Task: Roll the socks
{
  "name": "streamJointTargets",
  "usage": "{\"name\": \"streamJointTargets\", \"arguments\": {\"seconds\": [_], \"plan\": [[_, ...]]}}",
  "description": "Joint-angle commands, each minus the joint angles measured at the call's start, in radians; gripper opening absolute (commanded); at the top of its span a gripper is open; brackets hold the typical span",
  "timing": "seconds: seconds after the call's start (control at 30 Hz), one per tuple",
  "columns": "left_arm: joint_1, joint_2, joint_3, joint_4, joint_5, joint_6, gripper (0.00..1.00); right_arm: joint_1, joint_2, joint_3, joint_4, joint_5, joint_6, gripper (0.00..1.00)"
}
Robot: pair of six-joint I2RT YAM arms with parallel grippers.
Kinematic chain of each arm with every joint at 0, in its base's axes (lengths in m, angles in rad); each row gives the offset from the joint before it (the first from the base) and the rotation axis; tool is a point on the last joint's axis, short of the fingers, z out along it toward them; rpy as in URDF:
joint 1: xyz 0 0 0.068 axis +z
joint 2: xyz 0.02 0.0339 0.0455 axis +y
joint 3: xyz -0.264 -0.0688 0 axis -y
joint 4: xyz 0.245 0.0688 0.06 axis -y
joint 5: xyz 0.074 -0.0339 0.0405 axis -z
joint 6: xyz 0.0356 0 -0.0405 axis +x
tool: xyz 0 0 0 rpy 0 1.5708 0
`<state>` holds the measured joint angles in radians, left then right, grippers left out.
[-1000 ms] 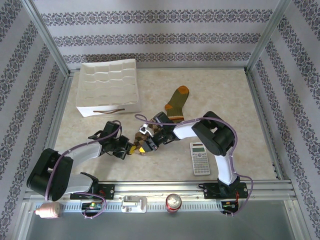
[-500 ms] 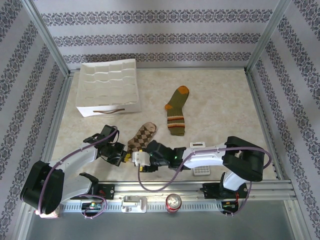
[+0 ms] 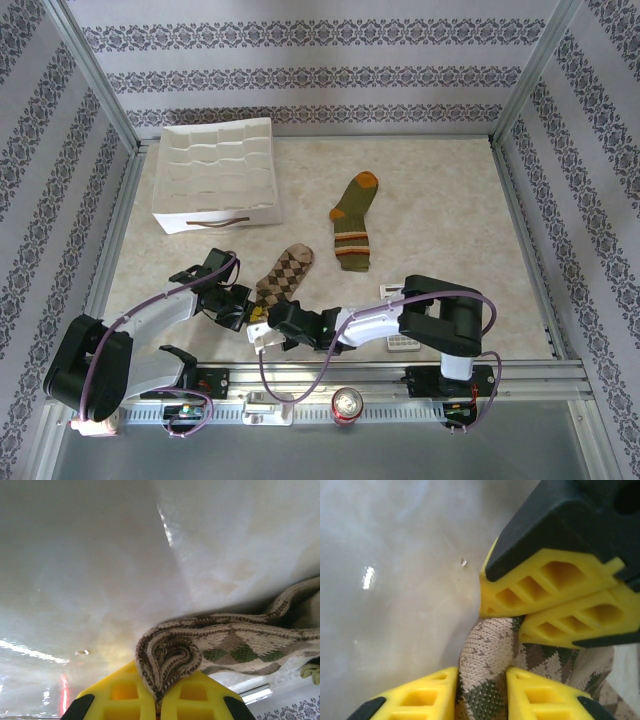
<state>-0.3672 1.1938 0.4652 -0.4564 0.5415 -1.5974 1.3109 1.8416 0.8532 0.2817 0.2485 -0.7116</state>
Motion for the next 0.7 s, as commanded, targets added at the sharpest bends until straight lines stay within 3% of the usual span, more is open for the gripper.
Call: {"name": "streamJointTargets", "arguments": {"seconds": [0.0,0.07,0.13,0.37,0.47,0.67], "plan": [[-0.006,0.010,-0.032,-0.047,-0.035,-0.027,0.00,-0.016,0.030,0.036,-0.009,0.005,0.008,0.08],[-0.002,0.004,-0.038,-0.041,-0.032,-0.029,0.00,-0.020,0.028,0.040,-0.031,-0.017,0.023,0.00],[0.007,-0.011,-0.040,-0.036,-0.030,-0.026,0.01,-0.028,0.020,0.037,-0.062,-0.061,0.053,0.00],[0.077,-0.178,-0.073,-0.025,-0.061,-0.032,0.38,-0.140,-0.006,0.024,-0.176,-0.434,0.277,0.00],[0.106,-0.253,-0.108,-0.007,-0.067,-0.038,0.47,-0.199,0.021,0.032,-0.198,-0.607,0.381,0.00],[0.107,-0.342,-0.162,0.104,-0.054,-0.032,0.52,-0.297,0.091,0.043,-0.188,-0.826,0.568,0.00]]}}
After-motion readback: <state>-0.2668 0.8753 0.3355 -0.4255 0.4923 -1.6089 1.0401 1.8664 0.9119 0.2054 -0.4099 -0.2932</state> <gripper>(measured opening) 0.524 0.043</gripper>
